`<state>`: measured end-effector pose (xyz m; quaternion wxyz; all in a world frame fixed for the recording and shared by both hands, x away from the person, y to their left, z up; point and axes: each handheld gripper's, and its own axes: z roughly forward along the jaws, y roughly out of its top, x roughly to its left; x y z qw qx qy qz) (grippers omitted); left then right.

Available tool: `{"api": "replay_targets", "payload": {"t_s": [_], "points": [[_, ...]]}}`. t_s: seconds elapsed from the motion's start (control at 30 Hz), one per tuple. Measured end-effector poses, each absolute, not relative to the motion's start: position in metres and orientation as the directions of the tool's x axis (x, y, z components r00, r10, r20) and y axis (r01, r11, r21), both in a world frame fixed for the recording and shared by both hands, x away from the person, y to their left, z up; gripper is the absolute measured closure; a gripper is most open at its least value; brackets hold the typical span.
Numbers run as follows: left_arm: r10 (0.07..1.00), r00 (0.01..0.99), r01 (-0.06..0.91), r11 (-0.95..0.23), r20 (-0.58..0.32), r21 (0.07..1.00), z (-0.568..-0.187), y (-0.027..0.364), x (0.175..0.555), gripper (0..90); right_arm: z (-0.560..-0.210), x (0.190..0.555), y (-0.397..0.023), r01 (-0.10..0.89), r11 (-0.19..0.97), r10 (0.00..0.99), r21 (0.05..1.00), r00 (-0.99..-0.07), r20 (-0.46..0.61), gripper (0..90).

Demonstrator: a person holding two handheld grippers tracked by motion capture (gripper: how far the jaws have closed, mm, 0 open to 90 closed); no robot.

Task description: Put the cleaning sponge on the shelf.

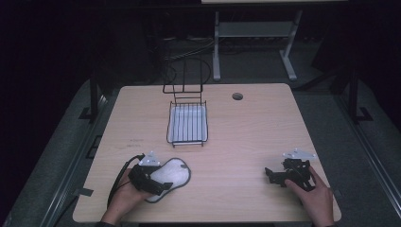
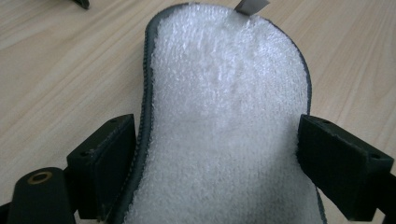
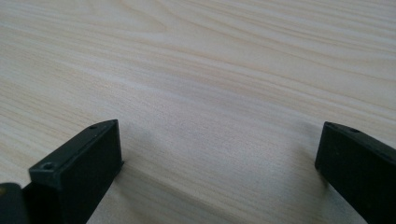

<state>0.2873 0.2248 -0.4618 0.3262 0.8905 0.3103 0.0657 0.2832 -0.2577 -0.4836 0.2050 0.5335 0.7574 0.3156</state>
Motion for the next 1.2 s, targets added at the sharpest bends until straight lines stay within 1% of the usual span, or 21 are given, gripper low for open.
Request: {"api": "replay_targets", "payload": {"t_s": [0.2,0.4,0.53,0.57,0.63,0.67,0.77,0.8,0.87,0.93,1.07,1.2], "points": [[0.596,0.799,0.512,-0.602,-0.082,0.613,-0.461,0.223,0.288,13.3,-0.484,0.283,-0.258,0.679,0.230,0.938,0.697,-0.345,0.026,0.0],[0.583,0.807,0.512,-0.606,-0.099,0.609,-0.459,0.225,0.290,18.1,-0.484,0.283,-0.258,0.679,0.230,0.938,0.697,-0.345,0.026,0.0],[0.583,0.804,0.522,-0.597,-0.118,0.609,-0.458,0.227,0.291,21.7,-0.484,0.283,-0.258,0.679,0.230,0.938,0.697,-0.344,0.027,0.0],[0.587,0.798,0.536,-0.587,-0.137,0.607,-0.457,0.229,0.291,22.7,-0.484,0.283,-0.258,0.679,0.230,0.938,0.697,-0.345,0.027,0.0],[0.587,0.797,0.536,-0.584,-0.139,0.609,-0.456,0.230,0.292,24.6,-0.484,0.283,-0.258,0.679,0.229,0.938,0.697,-0.344,0.027,0.0],[0.585,0.801,0.528,-0.591,-0.126,0.610,-0.453,0.230,0.291,25.8,-0.484,0.283,-0.258,0.679,0.230,0.938,0.697,-0.345,0.027,0.1],[0.581,0.806,0.513,-0.583,-0.118,0.631,-0.447,0.233,0.290,37.6,-0.484,0.283,-0.258,0.679,0.230,0.938,0.697,-0.345,0.027,0.0],[0.580,0.806,0.511,-0.580,-0.119,0.634,-0.446,0.234,0.289,37.6,-0.484,0.283,-0.258,0.679,0.230,0.938,0.697,-0.345,0.027,0.0],[0.585,0.802,0.511,-0.565,-0.123,0.648,-0.443,0.236,0.289,44.2,-0.484,0.283,-0.258,0.679,0.230,0.938,0.697,-0.344,0.027,0.0],[0.585,0.801,0.512,-0.563,-0.125,0.649,-0.442,0.237,0.289,44.7,-0.484,0.283,-0.258,0.679,0.230,0.938,0.697,-0.345,0.026,0.0],[0.583,0.802,0.507,-0.551,-0.129,0.663,-0.439,0.239,0.288,51.7,-0.484,0.283,-0.258,0.679,0.230,0.938,0.697,-0.345,0.026,0.1],[0.587,0.798,0.511,-0.538,-0.138,0.670,-0.436,0.241,0.288,54.4,-0.484,0.283,-0.258,0.679,0.230,0.938,0.697,-0.344,0.027,0.0]]}}
